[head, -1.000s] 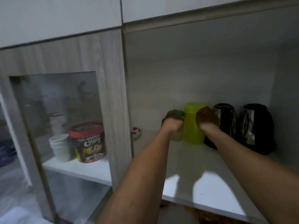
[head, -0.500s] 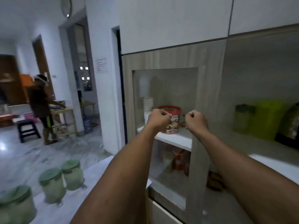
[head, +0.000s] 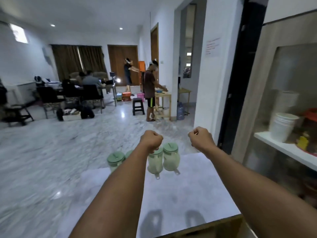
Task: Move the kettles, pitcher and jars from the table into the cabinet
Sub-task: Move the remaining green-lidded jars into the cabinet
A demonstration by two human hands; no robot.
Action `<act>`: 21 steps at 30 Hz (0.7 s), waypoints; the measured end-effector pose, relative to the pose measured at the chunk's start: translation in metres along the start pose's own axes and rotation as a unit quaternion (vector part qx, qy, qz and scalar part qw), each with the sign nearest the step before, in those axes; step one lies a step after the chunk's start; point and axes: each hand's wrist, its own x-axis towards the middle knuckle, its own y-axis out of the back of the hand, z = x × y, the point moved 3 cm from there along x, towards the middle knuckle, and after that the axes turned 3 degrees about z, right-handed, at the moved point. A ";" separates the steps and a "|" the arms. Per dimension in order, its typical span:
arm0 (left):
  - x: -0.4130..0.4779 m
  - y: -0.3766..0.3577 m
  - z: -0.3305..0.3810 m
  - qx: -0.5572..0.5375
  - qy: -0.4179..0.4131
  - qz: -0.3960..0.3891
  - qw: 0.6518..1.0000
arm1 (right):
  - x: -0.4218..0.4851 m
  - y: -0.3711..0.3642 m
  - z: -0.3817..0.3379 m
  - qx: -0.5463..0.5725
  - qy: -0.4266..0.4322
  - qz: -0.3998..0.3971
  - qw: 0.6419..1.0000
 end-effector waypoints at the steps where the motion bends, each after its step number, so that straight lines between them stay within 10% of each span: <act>1: 0.015 0.002 -0.016 0.012 0.020 0.008 1.000 | 0.009 -0.019 0.004 -0.003 -0.001 -0.019 1.000; 21: 0.231 -0.146 -0.226 0.027 0.283 -0.024 0.958 | 0.199 -0.251 0.204 -0.107 -0.215 -0.276 0.931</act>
